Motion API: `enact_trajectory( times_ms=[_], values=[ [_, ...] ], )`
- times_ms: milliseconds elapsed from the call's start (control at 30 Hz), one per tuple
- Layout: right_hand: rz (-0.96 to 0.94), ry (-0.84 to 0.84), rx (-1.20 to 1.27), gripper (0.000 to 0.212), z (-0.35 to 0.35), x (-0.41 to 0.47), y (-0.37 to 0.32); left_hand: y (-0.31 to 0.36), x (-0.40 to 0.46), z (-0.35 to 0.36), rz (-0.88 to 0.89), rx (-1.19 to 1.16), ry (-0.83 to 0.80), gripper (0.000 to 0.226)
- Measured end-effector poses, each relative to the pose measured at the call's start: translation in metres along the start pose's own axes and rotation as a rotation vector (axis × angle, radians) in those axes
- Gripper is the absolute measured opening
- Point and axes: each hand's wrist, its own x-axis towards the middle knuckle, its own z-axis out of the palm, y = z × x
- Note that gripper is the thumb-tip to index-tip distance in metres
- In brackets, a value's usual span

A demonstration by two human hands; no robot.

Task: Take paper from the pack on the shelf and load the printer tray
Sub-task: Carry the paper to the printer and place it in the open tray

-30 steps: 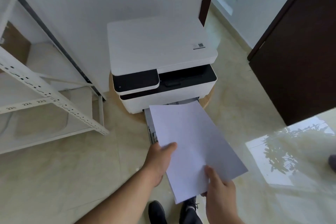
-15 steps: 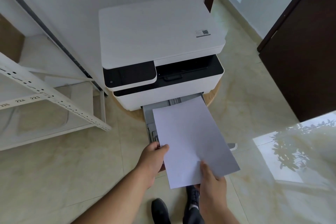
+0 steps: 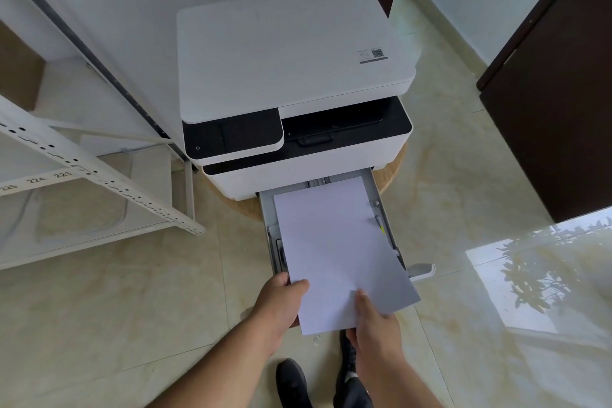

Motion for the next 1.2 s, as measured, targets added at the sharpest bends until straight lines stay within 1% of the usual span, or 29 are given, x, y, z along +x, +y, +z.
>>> enact_trajectory(
  times_ms=[100, 233, 267, 367, 533, 633, 800, 1000, 1200],
  values=[
    [0.023, -0.003, -0.034, 0.017, 0.001, 0.002, -0.003, -0.004, 0.006, -0.001, -0.020, 0.026, -0.017, 0.022],
    [0.069, 0.008, -0.089, 0.021, 0.003, -0.001, -0.006, -0.007, 0.012, -0.003, -0.028, 0.041, -0.009, 0.024],
    [0.075, 0.014, -0.099, 0.021, 0.003, -0.003, -0.008, -0.008, 0.013, -0.003, -0.028, 0.043, -0.010, 0.024],
    [0.093, 0.022, -0.111, 0.011, 0.000, -0.008, -0.011, -0.011, 0.016, -0.002, -0.025, 0.032, -0.011, 0.022],
    [0.032, 0.058, -0.171, 0.017, 0.002, -0.013, -0.015, -0.012, 0.018, 0.001, -0.019, -0.003, 0.011, 0.015],
    [0.024, 0.067, -0.190, 0.016, 0.006, -0.013, -0.022, -0.012, 0.018, -0.001, -0.021, -0.032, 0.021, 0.013],
    [0.046, 0.041, -0.199, 0.015, 0.013, -0.007, -0.034, -0.011, 0.017, -0.008, -0.054, -0.096, 0.022, 0.013],
    [0.090, 0.050, -0.196, 0.009, 0.018, -0.002, -0.035, -0.013, 0.018, -0.010, -0.039, -0.077, 0.011, 0.016],
    [0.112, 0.037, -0.187, 0.010, 0.019, -0.006, -0.038, -0.013, 0.016, -0.009, -0.040, -0.081, -0.004, 0.013]
  ],
)
